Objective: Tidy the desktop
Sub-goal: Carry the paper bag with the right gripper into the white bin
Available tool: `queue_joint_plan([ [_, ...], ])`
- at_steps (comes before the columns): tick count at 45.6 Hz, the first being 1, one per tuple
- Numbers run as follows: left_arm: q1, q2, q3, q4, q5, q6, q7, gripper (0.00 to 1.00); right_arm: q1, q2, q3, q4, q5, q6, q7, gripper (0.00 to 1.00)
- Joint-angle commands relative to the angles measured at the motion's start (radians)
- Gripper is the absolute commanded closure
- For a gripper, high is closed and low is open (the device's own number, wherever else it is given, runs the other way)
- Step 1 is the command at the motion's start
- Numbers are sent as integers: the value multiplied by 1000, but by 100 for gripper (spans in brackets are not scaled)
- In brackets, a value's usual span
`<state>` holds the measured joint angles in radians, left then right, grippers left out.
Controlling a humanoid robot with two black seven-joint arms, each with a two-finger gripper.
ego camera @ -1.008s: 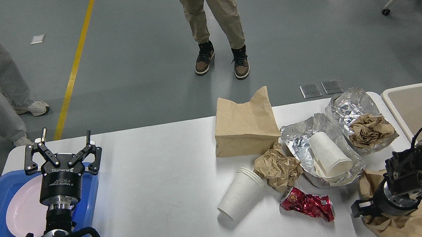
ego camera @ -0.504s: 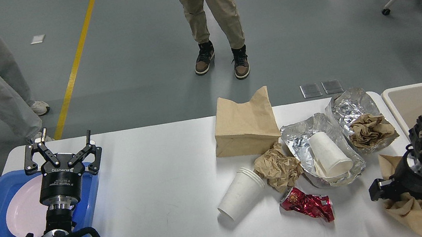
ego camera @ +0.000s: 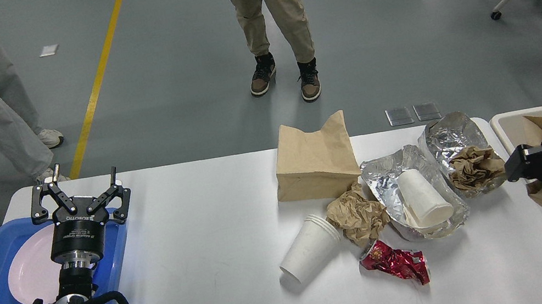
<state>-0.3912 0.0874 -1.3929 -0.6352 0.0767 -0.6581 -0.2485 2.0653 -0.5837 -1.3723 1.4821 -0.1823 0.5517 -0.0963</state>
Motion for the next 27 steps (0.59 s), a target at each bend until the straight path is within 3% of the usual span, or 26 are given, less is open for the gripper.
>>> queue_joint_plan([
  [1, 0, 0, 0, 0, 0, 0, 0, 4, -65, -50, 7, -100, -13, -10, 1, 100],
  [9, 0, 0, 0, 0, 0, 0, 0, 4, -338, -58, 58, -417, -11, -19, 9, 100],
  [18, 0, 0, 0, 0, 0, 0, 0, 4, -741, -31, 280, -808, -11, -30, 10, 100],
  [22, 0, 0, 0, 0, 0, 0, 0, 4, -881, 19, 340, -946, -11, -108, 10, 100],
  [27, 0, 0, 0, 0, 0, 0, 0, 4, -1068, 94, 378, -1077, -8, -284, 6, 100],
])
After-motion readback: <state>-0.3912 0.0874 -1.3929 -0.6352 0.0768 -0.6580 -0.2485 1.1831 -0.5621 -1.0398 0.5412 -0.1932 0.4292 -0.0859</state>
